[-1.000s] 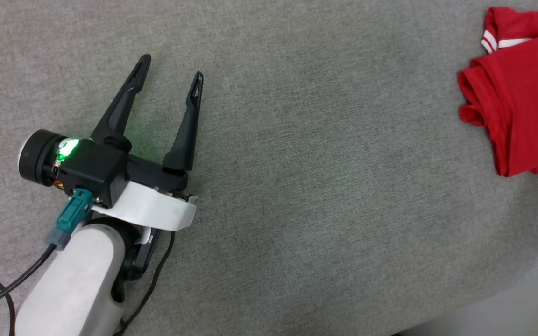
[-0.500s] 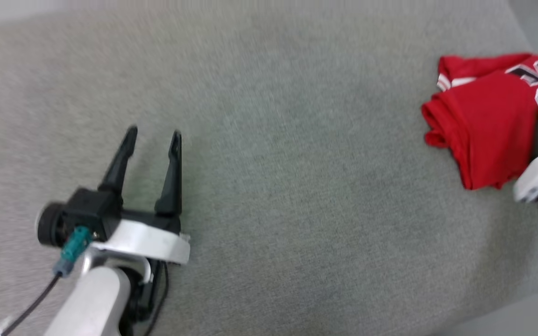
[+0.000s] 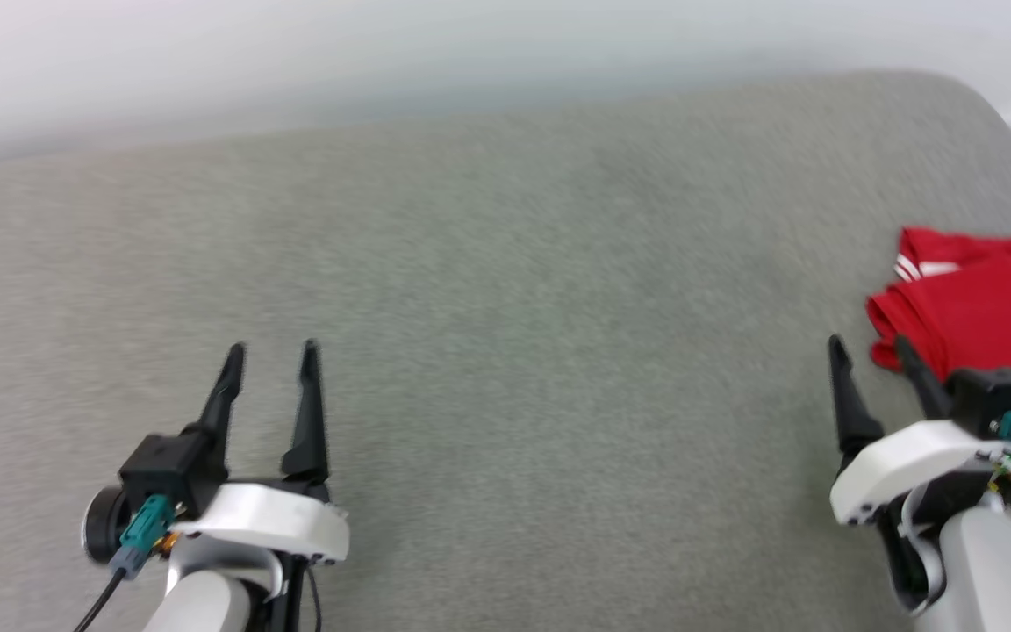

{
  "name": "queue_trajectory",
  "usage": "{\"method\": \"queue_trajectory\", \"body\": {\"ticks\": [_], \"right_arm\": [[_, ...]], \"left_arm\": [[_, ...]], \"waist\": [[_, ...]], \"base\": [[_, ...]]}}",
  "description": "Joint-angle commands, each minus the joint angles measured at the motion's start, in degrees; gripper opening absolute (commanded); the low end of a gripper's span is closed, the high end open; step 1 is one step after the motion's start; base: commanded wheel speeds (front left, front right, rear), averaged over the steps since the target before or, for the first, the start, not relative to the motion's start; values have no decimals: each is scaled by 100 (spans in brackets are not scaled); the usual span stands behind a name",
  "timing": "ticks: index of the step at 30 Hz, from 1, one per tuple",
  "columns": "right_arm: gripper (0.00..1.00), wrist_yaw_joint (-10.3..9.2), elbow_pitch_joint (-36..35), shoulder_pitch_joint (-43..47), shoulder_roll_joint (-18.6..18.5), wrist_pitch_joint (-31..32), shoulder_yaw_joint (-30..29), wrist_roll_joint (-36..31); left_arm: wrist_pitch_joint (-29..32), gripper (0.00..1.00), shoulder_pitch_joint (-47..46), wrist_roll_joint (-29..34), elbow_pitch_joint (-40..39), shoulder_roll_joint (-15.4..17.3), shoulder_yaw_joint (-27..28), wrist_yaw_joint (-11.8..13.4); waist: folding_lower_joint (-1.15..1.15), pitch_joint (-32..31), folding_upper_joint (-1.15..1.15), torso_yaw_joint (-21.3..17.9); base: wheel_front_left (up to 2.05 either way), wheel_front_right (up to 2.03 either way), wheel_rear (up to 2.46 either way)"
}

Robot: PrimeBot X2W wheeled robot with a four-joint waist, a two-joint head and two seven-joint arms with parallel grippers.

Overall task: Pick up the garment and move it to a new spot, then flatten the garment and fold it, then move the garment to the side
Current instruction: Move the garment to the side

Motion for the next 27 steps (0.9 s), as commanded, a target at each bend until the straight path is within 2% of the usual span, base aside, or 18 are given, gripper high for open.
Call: {"method": "queue_trajectory", "body": {"ticks": [1,10,19,27], "right_arm": [[100,-4,-221,227,32,58,99,81],[100,-4,-1650,960,101,471,286,196],[100,-4,-2786,1828,165,963,327,116],[100,-3,-3294,2189,237,1178,335,75]], "left_arm": [[-30,100,131,-3,49,-16,71,32],[-62,100,531,40,102,113,483,14],[-65,100,1009,196,16,157,581,-162],[-60,100,1116,265,126,92,525,-280]], "waist": [[0,-376,0,379],[0,-798,0,779],[0,-1160,0,754],[0,-1206,0,714]], "base": [[0,0,0],[0,0,0],[0,0,0],[0,0,0]]}}
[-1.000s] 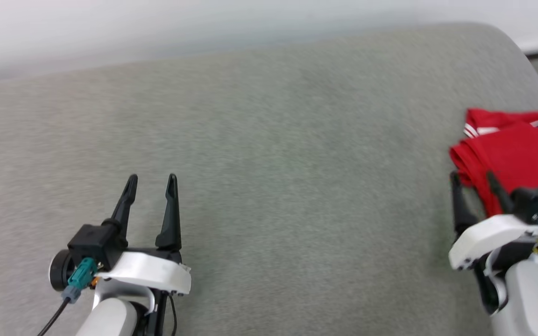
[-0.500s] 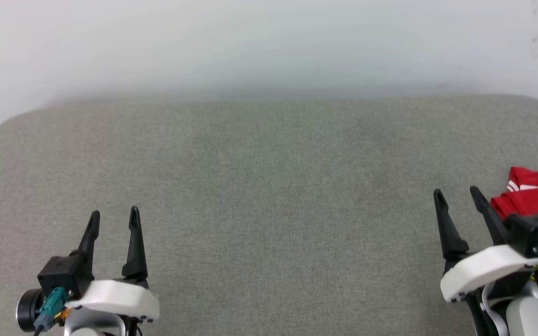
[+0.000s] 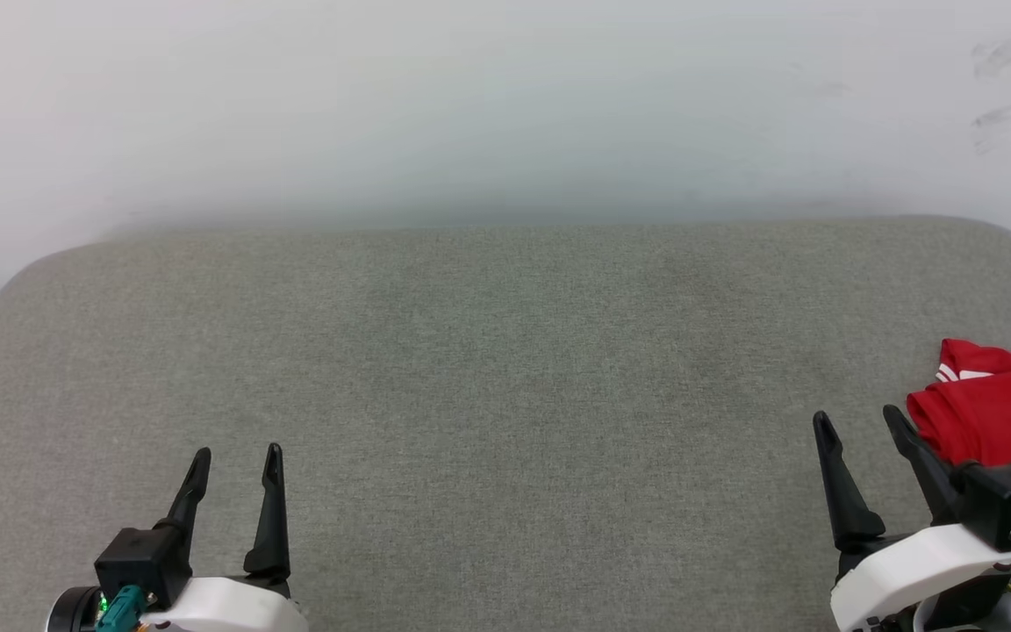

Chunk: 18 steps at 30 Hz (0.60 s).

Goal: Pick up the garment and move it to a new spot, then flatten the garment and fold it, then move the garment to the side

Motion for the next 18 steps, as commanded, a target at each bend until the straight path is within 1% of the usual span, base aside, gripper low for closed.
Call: {"method": "queue_trajectory", "body": {"ticks": [1,17,18], "right_arm": [[100,-4,-76,77,29,30,18,-32],[100,-3,-218,59,69,120,30,-59],[0,0,-167,11,39,117,29,-53]], "left_arm": [[-26,100,-2,45,33,-26,14,-41],[-27,100,-21,88,116,-69,55,-89],[3,0,4,47,122,-85,48,-63]], "waist": [[1,4,0,-5],[1,29,0,6],[1,29,0,6]], "base": [[0,0,0],[0,0,0],[0,0,0]]}}
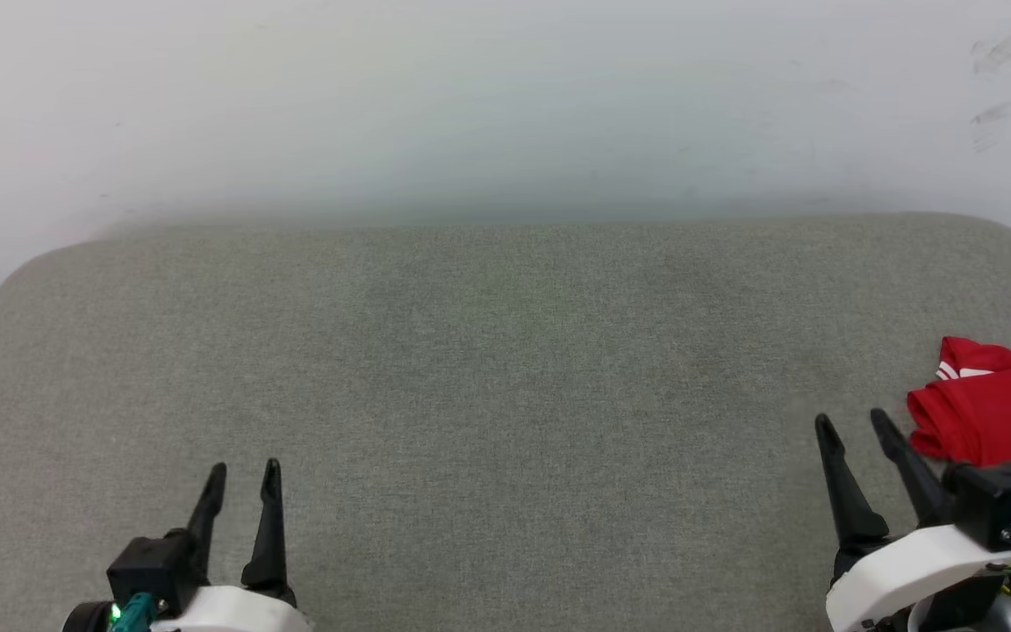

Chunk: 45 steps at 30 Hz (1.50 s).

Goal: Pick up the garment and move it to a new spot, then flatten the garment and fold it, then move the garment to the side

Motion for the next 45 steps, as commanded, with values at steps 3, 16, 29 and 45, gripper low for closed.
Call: {"method": "queue_trajectory", "body": {"ticks": [3,16,29,45], "right_arm": [[0,0,120,18,1,-1,5,84],[0,0,439,-157,-14,28,-70,1584],[0,-1,712,-300,-21,53,-139,2847],[0,-1,1002,-457,-21,88,-220,4164]], "left_arm": [[34,0,45,-85,88,-73,-17,-17],[379,0,-118,-1274,228,-295,306,-300],[679,0,-260,-2278,366,-490,589,-549],[1001,0,-403,-3325,468,-702,895,-810]], "waist": [[0,2,0,1],[0,17,0,18],[0,32,0,34],[0,51,0,54]], "base": [[0,0,0],[0,0,0],[0,0,0],[0,0,0]]}}
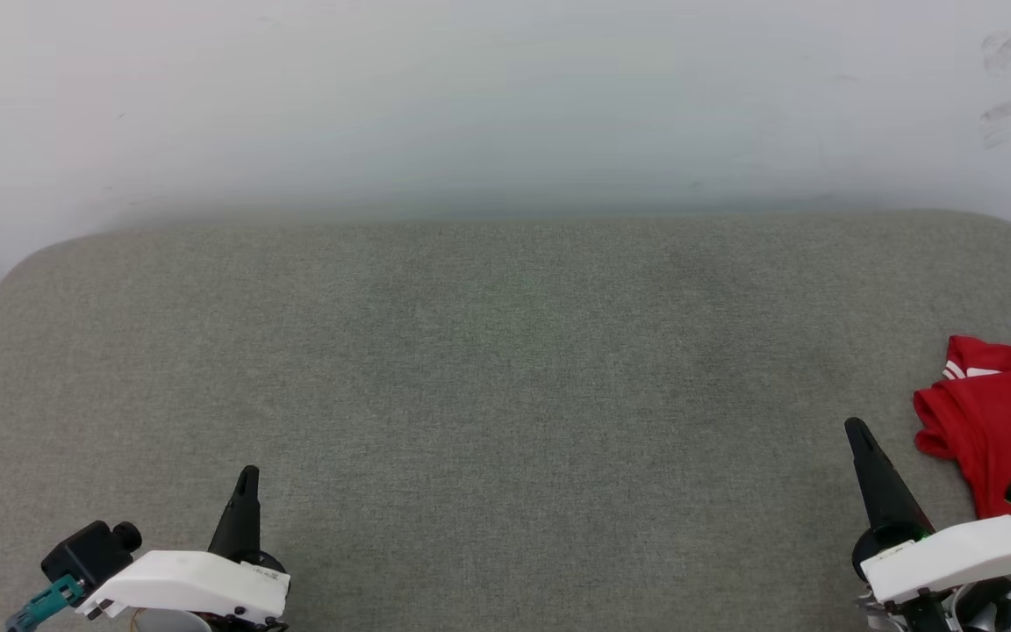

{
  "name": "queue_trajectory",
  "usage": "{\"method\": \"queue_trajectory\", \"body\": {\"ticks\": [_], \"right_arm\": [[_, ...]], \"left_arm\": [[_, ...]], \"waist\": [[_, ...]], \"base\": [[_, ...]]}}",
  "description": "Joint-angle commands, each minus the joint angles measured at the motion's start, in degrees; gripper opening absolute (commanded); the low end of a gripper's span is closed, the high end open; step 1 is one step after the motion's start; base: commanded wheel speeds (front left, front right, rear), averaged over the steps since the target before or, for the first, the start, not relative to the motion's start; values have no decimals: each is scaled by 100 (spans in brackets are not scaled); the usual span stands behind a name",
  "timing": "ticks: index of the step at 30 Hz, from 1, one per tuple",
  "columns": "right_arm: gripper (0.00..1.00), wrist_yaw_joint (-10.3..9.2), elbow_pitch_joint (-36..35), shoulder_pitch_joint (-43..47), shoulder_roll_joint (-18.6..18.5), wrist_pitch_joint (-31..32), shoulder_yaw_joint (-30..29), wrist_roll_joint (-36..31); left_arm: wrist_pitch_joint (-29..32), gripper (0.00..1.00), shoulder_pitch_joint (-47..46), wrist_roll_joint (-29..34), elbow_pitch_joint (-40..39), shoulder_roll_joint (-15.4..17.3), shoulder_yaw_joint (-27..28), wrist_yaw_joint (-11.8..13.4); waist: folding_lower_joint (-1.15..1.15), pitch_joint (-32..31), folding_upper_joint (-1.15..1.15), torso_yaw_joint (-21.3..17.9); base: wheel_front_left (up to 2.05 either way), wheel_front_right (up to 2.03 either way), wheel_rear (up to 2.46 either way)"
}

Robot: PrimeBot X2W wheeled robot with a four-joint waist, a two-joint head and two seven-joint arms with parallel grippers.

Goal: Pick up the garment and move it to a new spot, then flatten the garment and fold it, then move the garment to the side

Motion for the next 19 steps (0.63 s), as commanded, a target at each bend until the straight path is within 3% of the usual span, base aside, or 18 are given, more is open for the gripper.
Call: {"method": "queue_trajectory", "body": {"ticks": [1,19], "right_arm": [[0,0,-10,-180,-18,12,-23,210],[0,0,320,-340,-9,58,-123,1683]], "left_arm": [[43,0,-173,-156,-41,6,85,-61],[415,0,-318,-1327,95,-253,440,-354]], "waist": [[0,2,0,2],[0,28,0,29]], "base": [[0,0,0],[0,0,0]]}}
